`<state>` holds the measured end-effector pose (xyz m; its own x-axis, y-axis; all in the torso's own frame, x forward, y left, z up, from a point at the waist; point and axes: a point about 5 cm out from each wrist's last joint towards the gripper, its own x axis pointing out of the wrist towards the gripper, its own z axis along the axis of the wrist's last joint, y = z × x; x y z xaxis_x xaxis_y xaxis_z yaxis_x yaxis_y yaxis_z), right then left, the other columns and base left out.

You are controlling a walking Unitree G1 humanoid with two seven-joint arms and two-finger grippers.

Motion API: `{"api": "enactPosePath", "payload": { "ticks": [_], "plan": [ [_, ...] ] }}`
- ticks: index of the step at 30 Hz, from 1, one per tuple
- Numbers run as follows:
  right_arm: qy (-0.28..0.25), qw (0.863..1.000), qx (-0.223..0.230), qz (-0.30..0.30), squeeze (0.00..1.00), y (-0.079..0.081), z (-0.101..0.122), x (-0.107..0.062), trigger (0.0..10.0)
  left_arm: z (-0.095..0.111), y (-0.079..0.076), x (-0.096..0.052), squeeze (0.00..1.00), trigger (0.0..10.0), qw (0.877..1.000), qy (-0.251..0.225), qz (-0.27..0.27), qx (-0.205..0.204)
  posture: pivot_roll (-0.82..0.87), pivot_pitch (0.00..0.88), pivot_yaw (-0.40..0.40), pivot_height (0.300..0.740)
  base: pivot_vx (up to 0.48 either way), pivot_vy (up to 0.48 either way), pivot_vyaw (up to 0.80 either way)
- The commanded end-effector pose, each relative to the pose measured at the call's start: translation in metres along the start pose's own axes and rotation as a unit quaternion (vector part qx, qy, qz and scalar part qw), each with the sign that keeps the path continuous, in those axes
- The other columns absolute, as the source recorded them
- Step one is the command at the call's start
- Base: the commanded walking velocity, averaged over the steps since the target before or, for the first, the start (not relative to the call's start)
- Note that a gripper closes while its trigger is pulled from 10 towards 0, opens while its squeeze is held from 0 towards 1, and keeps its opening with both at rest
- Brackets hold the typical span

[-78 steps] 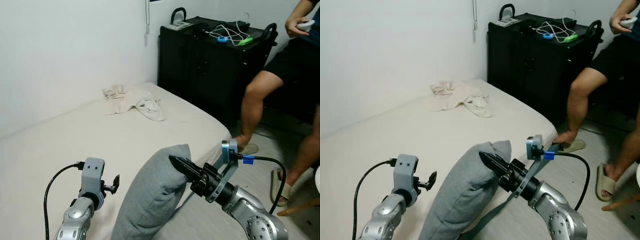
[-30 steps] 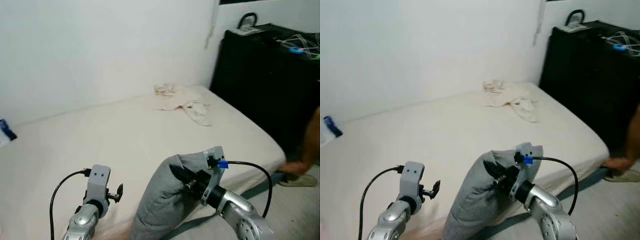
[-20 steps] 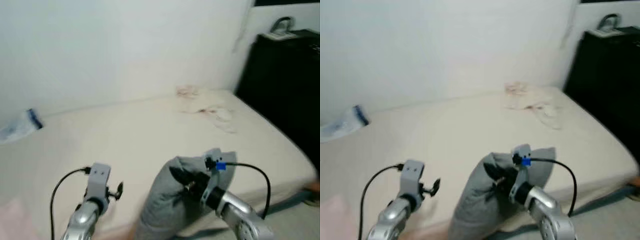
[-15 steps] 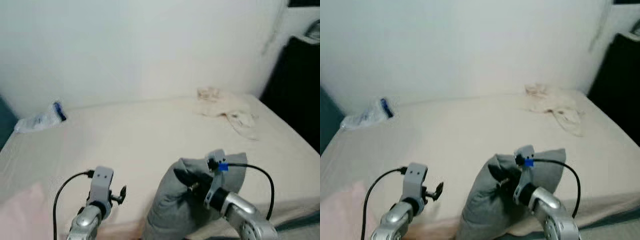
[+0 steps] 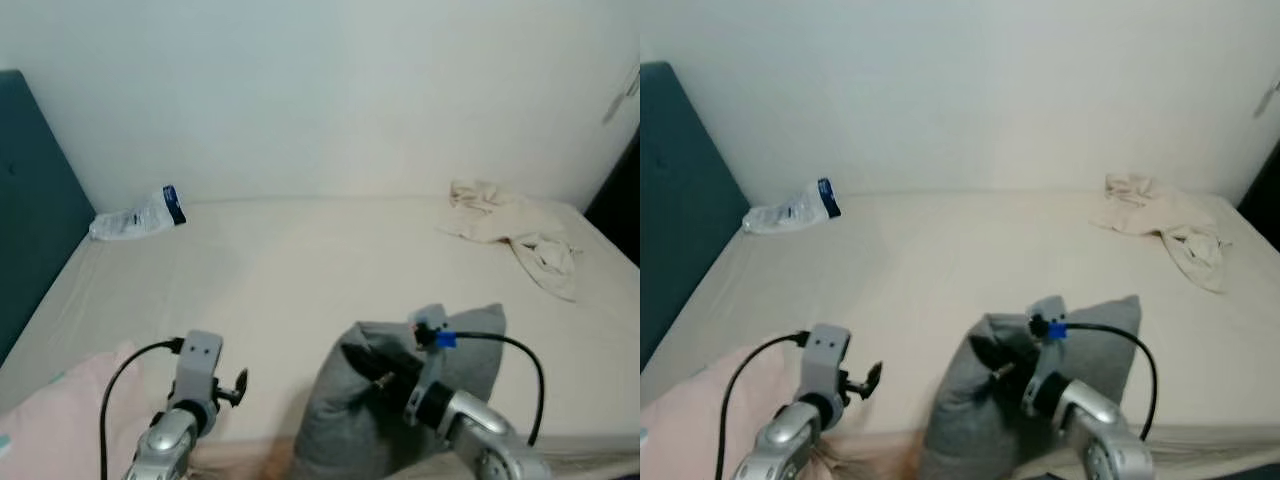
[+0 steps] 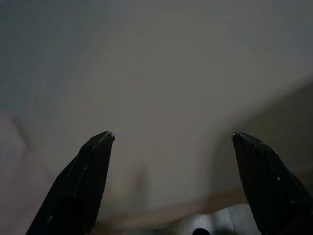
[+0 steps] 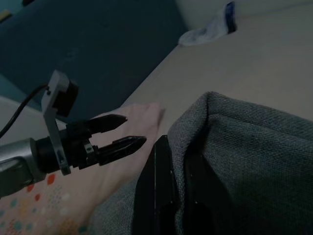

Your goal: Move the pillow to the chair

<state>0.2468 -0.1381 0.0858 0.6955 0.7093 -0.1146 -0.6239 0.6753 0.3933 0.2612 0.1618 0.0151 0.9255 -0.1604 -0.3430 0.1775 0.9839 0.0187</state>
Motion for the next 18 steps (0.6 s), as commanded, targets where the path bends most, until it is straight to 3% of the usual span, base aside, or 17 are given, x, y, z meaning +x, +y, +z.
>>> {"api": "enactPosePath", "payload": {
  "ticks": [1, 6, 10, 16, 18],
  "plan": [
    [-0.025, 0.999, -0.012, 0.032, 0.0, 0.008, 0.012, 0.004, 10.0, -0.004, 0.004, -0.002, 0.0, 10.0, 1.0, 0.007, 0.005, 0.004, -0.03, 0.008, 0.002, 0.74, 0.0, 0.0, 0.71],
    [-0.025, 0.999, -0.012, 0.032, 0.0, 0.008, 0.012, 0.004, 10.0, -0.004, 0.004, -0.002, 0.0, 10.0, 1.0, 0.007, 0.005, 0.004, -0.03, 0.008, 0.002, 0.74, 0.0, 0.0, 0.71],
    [-0.016, 0.998, -0.013, -0.053, 0.0, -0.014, 0.002, -0.012, 10.0, -0.014, -0.004, -0.014, 0.0, 10.0, 1.0, 0.012, -0.01, 0.005, -0.03, 0.014, -0.001, 0.74, 0.0, 0.0, 0.74],
    [-0.01, 0.998, -0.008, -0.056, 0.0, -0.012, -0.003, -0.018, 10.0, -0.019, -0.011, -0.024, 0.0, 10.0, 1.0, 0.011, -0.029, -0.002, -0.03, 0.01, 0.0, 0.74, 0.0, 0.0, 0.74],
    [-0.008, 0.998, -0.005, -0.061, 0.0, -0.011, -0.006, -0.017, 10.0, -0.018, -0.014, -0.025, 0.0, 10.0, 0.999, 0.007, -0.037, -0.005, -0.03, 0.009, 0.0, 0.74, 0.0, 0.0, 0.0]
  ]
}}
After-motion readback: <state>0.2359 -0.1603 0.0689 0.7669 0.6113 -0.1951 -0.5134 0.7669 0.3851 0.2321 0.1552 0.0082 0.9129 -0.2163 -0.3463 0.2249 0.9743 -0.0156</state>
